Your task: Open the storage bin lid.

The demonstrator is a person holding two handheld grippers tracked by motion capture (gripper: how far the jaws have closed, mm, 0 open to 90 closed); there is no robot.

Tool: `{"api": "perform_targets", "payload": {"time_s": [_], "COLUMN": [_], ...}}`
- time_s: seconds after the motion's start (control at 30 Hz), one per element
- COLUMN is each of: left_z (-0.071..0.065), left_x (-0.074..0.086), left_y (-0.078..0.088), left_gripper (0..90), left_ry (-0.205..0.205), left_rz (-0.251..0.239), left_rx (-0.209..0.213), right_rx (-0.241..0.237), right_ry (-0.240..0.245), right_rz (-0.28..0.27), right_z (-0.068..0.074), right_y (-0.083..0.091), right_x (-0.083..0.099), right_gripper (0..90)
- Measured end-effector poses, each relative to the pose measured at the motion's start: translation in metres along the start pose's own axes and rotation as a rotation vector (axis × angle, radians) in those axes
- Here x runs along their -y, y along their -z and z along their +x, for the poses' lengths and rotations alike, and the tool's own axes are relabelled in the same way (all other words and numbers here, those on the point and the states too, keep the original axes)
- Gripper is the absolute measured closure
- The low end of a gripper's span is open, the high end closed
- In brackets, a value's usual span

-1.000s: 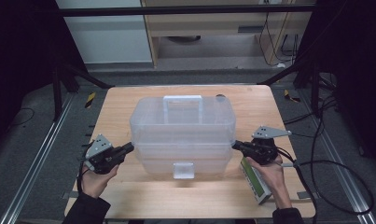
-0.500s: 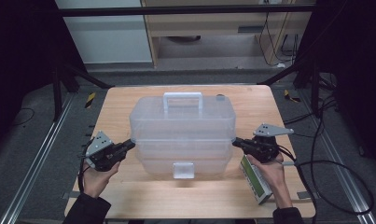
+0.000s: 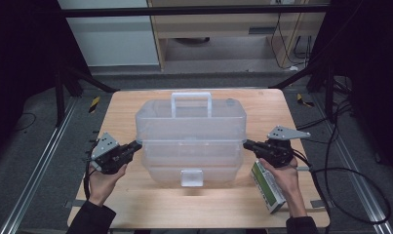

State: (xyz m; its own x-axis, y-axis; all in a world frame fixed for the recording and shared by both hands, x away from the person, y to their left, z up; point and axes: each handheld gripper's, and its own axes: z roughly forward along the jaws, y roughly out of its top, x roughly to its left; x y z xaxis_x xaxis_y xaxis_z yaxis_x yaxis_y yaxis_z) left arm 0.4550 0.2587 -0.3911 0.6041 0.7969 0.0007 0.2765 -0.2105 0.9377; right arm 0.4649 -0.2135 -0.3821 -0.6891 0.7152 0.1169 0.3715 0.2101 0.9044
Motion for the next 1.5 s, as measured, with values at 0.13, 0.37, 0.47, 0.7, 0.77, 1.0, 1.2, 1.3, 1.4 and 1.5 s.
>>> {"api": "perform_targets", "payload": {"time_s": [0.13,0.37,0.47,0.7,0.77,1.0,1.2,1.3,1.4,1.5], "left_z": [0.000,0.002,0.003,0.000,-0.001,-0.001,0.000,0.000,0.000,0.000], "left_x": [0.000,0.004,0.005,0.002,0.001,-0.005,-0.007,-0.010,-0.013,-0.012], "left_y": [0.000,-0.002,-0.004,-0.006,-0.007,-0.016,-0.020,-0.020,-0.020,-0.019], "left_gripper": [84.8,76.0,69.6,58.6,57.0,56.1,56.9,57.8,59.4,59.5], "left_ry": [-0.008,-0.033,-0.037,-0.045,-0.046,-0.062,-0.085,-0.091,-0.113,-0.111], "left_rz": [0.004,0.031,0.039,0.021,0.013,-0.004,-0.008,-0.008,-0.004,-0.001], "left_rx": [-0.008,-0.064,-0.081,-0.100,-0.103,-0.099,-0.101,-0.109,-0.120,-0.115], "right_rx": [0.000,0.001,-0.001,-0.002,-0.004,-0.005,-0.003,-0.006,-0.005,0.021], "right_ry": [0.000,0.004,0.004,0.003,0.003,0.000,0.002,-0.001,0.000,0.006], "right_rz": [0.001,0.010,0.011,0.013,0.014,0.014,0.012,0.008,0.000,0.018], "right_z": [0.000,0.000,0.000,0.000,0.000,0.000,0.000,0.001,0.000,0.000], "right_y": [0.000,0.000,0.000,-0.001,-0.001,-0.001,-0.002,-0.002,-0.002,-0.001], "right_x": [0.000,0.000,0.000,0.000,0.000,0.000,0.000,0.000,0.000,0.000], "right_gripper": [90.0,90.0,90.0,90.0,90.0,90.0,90.0,90.0,88.6,85.9]}}
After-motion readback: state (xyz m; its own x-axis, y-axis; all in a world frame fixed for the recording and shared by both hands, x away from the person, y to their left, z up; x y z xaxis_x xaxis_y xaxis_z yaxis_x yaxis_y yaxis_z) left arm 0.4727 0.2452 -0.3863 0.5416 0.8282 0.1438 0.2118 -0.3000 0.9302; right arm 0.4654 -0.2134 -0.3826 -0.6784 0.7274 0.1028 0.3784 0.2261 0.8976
